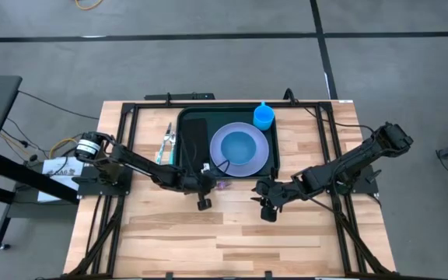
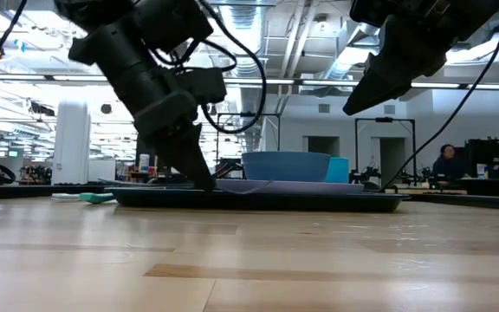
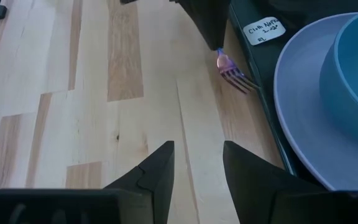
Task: Set up tray
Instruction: Put the blue fork on the black napkin
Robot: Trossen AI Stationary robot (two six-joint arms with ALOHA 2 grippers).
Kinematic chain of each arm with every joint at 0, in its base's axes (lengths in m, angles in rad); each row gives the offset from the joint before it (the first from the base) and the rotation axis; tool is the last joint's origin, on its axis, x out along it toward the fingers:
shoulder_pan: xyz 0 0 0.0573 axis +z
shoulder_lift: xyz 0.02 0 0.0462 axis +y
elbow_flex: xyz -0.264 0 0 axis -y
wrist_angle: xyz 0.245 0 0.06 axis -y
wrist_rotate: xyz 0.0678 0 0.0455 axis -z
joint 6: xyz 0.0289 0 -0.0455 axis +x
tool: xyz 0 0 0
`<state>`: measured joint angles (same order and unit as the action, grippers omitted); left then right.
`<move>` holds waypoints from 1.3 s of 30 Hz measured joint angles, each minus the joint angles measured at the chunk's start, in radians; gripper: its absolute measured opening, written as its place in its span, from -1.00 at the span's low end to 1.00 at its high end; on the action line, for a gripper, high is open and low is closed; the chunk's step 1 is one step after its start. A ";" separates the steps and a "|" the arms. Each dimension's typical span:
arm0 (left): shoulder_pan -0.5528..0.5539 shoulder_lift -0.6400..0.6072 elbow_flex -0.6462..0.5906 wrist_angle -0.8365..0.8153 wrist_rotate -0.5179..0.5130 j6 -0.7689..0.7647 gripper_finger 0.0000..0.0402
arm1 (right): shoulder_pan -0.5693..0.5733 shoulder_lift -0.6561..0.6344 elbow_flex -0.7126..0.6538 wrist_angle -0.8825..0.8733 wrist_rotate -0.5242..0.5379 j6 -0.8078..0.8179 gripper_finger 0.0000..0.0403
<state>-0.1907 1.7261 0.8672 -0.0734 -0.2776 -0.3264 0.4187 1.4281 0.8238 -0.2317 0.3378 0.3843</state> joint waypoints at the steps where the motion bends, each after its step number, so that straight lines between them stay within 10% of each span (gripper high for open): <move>1: -0.005 0.000 0.013 -0.026 -0.001 -0.003 -1.00 | 0.000 0.000 0.000 0.000 0.000 0.000 -0.36; 19: -0.084 -0.266 0.101 -0.469 -0.307 -0.324 -1.00 | 0.000 0.000 0.000 0.004 0.000 0.008 -0.36; 39: 0.356 -0.371 0.101 -0.490 -0.364 -0.620 -1.00 | -0.012 0.000 0.000 -0.003 0.001 0.027 -0.36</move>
<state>0.1649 1.3550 0.9684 -0.5636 -0.6420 -0.9469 0.4063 1.4281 0.8238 -0.2348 0.3386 0.4110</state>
